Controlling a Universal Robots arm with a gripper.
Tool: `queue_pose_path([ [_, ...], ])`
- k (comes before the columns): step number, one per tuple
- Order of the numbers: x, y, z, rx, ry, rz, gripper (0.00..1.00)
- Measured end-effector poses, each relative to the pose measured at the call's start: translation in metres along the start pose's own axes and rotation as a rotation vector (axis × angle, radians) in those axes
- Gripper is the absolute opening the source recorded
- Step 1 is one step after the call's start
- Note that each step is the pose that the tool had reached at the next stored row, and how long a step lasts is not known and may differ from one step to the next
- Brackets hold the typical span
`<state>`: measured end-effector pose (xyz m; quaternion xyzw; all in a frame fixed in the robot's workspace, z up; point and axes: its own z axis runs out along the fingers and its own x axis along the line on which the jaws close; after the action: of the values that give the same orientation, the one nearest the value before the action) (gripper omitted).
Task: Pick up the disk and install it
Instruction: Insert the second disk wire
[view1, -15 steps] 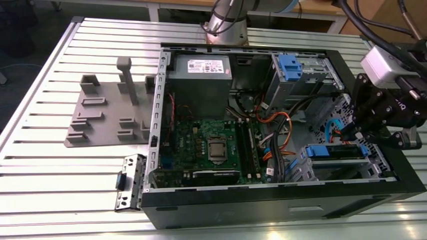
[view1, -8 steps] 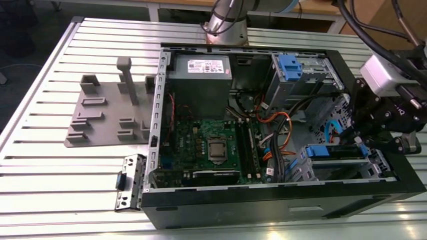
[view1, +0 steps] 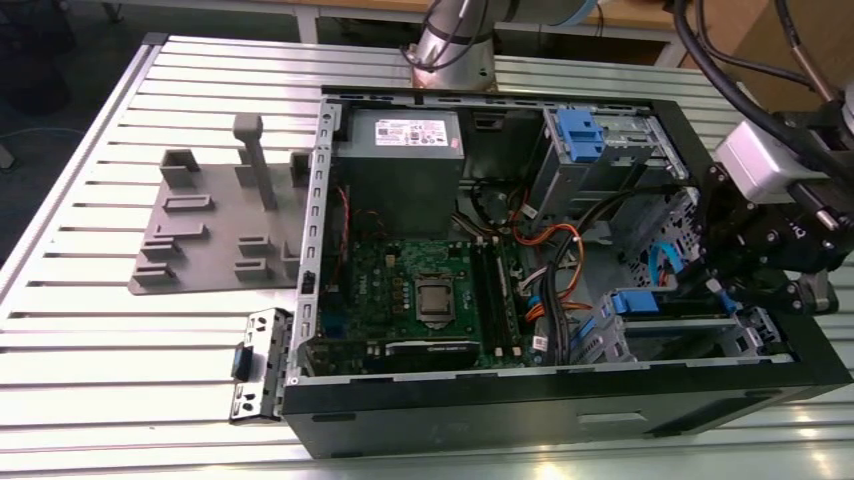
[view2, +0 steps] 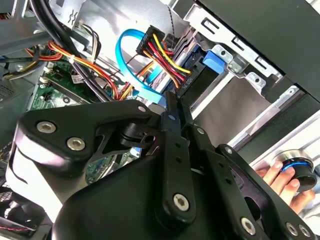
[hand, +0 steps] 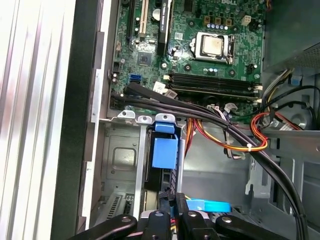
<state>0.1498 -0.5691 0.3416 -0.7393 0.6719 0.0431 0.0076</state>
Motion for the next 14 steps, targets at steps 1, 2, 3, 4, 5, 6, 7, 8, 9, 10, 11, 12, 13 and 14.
queue_pose_path([
  [1, 0.0001, 0.0000, 0.0010, 0.0000, -0.0001, 0.000, 0.16],
  [2, 0.0003, -0.0001, 0.0019, 0.0000, -0.0001, 0.000, 0.16],
  [3, 0.0004, -0.0001, 0.0029, 0.0000, -0.0001, 0.000, 0.16],
  [4, 0.0005, -0.0001, 0.0038, 0.0000, -0.0002, 0.000, 0.16],
  [5, 0.0006, -0.0002, 0.0047, 0.0000, -0.0004, 0.000, 0.16],
  [6, 0.0007, -0.0002, 0.0054, 0.0001, -0.0002, 0.000, 0.16],
  [7, 0.0007, -0.0002, 0.0059, 0.0000, -0.0001, 0.000, 0.16],
  [8, 0.0008, -0.0002, 0.0064, 0.0000, 0.0001, 0.000, 0.16],
  [9, 0.0008, -0.0003, 0.0069, 0.0000, 0.0002, 0.000, 0.16],
  [10, 0.0009, -0.0003, 0.0076, 0.0001, -0.0001, 0.000, 0.16],
  [11, 0.0010, -0.0004, 0.0081, 0.0001, -0.0003, 0.000, 0.16],
  [12, 0.0010, -0.0004, 0.0085, 0.0000, -0.0001, 0.000, 0.16],
  [13, 0.0011, -0.0004, 0.0088, 0.0000, 0.0001, 0.000, 0.16],
  [14, 0.0011, -0.0004, 0.0093, 0.0000, 0.0000, 0.000, 0.16],
])
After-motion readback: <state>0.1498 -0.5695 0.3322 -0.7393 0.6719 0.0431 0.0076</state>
